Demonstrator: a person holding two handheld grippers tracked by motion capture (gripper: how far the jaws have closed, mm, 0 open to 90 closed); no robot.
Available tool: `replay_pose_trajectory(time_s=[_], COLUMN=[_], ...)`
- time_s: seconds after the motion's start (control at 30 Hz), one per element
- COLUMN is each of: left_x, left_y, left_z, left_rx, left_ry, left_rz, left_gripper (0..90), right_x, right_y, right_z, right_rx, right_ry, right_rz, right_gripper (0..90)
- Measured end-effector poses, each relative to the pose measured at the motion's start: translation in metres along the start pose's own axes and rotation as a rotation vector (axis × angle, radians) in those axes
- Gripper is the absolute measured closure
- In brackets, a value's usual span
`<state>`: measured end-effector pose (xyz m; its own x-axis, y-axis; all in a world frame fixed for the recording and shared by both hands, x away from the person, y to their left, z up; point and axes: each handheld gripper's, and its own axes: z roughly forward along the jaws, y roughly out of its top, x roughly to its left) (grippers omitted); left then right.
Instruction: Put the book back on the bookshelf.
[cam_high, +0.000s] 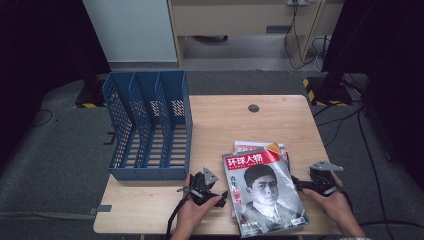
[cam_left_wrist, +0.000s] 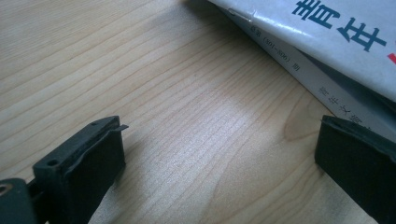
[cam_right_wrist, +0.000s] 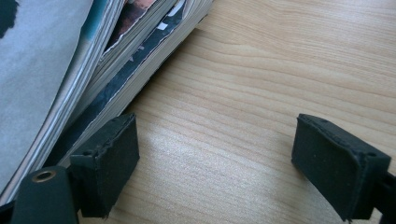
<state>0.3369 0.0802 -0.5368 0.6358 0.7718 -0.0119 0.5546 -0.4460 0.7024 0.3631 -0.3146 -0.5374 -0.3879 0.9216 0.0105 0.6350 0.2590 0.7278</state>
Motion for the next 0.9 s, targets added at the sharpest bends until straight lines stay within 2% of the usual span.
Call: replay_pose_trajectory(time_s=[0.13,0.23,0.27,0.37,0.43,0.5,0.57,0.67,0.73,0.83,0.9], left_x=[0.005,0.007,0.008,0.007,0.005,0.003,0.000,-0.003,-0.007,-0.012,-0.012], left_y=[-0.001,0.002,0.003,0.005,0.006,0.008,0.010,0.012,0.015,0.024,0.030], left_z=[-0.004,-0.010,-0.012,-0.018,-0.021,-0.025,-0.030,-0.037,-0.042,-0.044,-0.041], left_rx=[-0.028,-0.061,-0.071,-0.101,-0.113,-0.132,-0.153,-0.186,-0.205,-0.222,-0.206], left_ry=[-0.013,-0.012,-0.008,-0.010,-0.015,-0.021,-0.024,-0.050,-0.063,-0.059,-0.051], left_rz=[-0.066,-0.097,-0.098,-0.093,-0.091,-0.094,-0.094,-0.115,-0.109,-0.102,-0.093], left_gripper=[5.5,9.8,10.3,12.4,14.2,16.6,17.8,22.0,24.3,25.7,26.5], right_x=[0.001,0.000,-0.001,0.000,0.000,0.003,0.005,0.008,0.012,0.018,0.022], right_y=[0.000,0.003,0.005,0.010,0.012,0.014,0.015,0.018,0.019,0.021,0.021], right_z=[0.000,-0.004,-0.006,-0.015,-0.019,-0.024,-0.028,-0.035,-0.037,-0.038,-0.034], right_rx=[0.005,0.023,0.015,-0.040,-0.068,-0.086,-0.105,-0.166,-0.184,-0.198,-0.180], right_ry=[-0.006,0.000,0.021,0.021,0.028,0.054,0.087,0.142,0.168,0.183,0.186], right_rz=[0.007,0.031,0.041,0.024,0.010,0.004,0.003,0.000,0.004,-0.016,-0.040], right_gripper=[16.3,24.2,29.0,33.4,32.7,29.7,30.9,48.8,57.5,62.6,64.7])
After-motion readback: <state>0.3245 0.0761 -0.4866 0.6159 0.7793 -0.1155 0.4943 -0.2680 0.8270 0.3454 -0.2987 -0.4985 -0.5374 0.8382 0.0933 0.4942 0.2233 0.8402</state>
